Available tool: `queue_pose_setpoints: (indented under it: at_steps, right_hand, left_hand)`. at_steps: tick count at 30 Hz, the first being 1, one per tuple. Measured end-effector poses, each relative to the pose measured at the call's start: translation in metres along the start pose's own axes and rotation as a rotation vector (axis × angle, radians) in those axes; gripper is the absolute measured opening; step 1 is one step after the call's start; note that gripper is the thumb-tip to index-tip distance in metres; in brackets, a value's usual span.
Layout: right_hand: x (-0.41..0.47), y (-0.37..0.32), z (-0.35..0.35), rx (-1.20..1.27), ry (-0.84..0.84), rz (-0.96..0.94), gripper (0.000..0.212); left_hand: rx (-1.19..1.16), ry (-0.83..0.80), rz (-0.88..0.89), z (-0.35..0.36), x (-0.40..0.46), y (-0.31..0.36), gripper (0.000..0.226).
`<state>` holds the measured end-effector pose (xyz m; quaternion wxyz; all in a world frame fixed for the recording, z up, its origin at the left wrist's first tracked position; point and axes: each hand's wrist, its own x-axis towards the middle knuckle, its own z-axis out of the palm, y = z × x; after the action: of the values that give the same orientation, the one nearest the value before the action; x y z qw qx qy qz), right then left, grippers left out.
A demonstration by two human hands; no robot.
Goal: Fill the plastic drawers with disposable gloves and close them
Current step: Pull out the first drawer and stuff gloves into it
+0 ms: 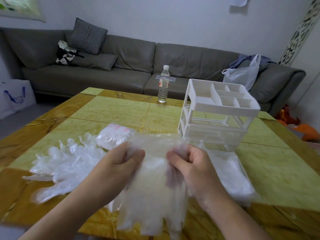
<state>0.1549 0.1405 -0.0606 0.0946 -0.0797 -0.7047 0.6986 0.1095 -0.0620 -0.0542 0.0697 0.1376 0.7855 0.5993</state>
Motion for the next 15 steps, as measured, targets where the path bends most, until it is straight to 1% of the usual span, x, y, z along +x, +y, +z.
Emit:
queue_pose_setpoints:
  at_steps: [1, 3, 4, 5, 6, 8, 10, 11, 12, 13, 15]
  right_hand:
    - [0.0, 0.0, 0.0, -0.026, 0.022, -0.012, 0.014]
    - [0.001, 0.002, -0.001, -0.053, 0.067, -0.02, 0.01]
    - [0.002, 0.002, -0.001, -0.05, 0.08, -0.012, 0.01]
    - [0.003, 0.002, -0.002, -0.046, 0.088, -0.008, 0.01]
    - [0.003, 0.002, -0.003, -0.064, 0.1, -0.02, 0.013]
    - [0.004, -0.001, -0.007, -0.207, 0.176, -0.096, 0.028]
    - [0.003, -0.009, -0.013, -0.331, 0.298, -0.223, 0.037]
    - [0.002, -0.013, -0.016, -0.361, 0.331, -0.251, 0.042]
    - [0.002, -0.017, -0.02, -0.34, 0.317, -0.233, 0.05]
    - [0.002, -0.022, -0.026, -0.257, 0.249, -0.159, 0.06]
    - [0.001, -0.031, -0.031, -0.01, 0.01, 0.142, 0.077]
  left_hand:
    - [-0.023, -0.025, 0.001, -0.002, -0.001, 0.001, 0.034]
    - [-0.055, -0.09, -0.01, -0.007, -0.001, 0.002, 0.047]
    - [-0.066, -0.105, -0.006, -0.008, -0.001, 0.002, 0.048]
    - [-0.068, -0.089, 0.017, -0.009, 0.0, 0.001, 0.041]
    - [-0.047, -0.046, 0.051, -0.009, 0.0, 0.0, 0.032]
    - [0.078, 0.098, 0.188, -0.007, -0.001, 0.0, 0.025]
    - [0.277, 0.261, 0.423, -0.006, -0.005, 0.006, 0.023]
    - [0.391, 0.318, 0.546, -0.006, -0.009, 0.01, 0.022]
    - [0.496, 0.329, 0.646, -0.006, -0.013, 0.014, 0.019]
    - [0.589, 0.298, 0.738, -0.004, -0.016, 0.018, 0.014]
    - [0.765, 0.193, 0.894, 0.006, -0.021, 0.019, 0.004]
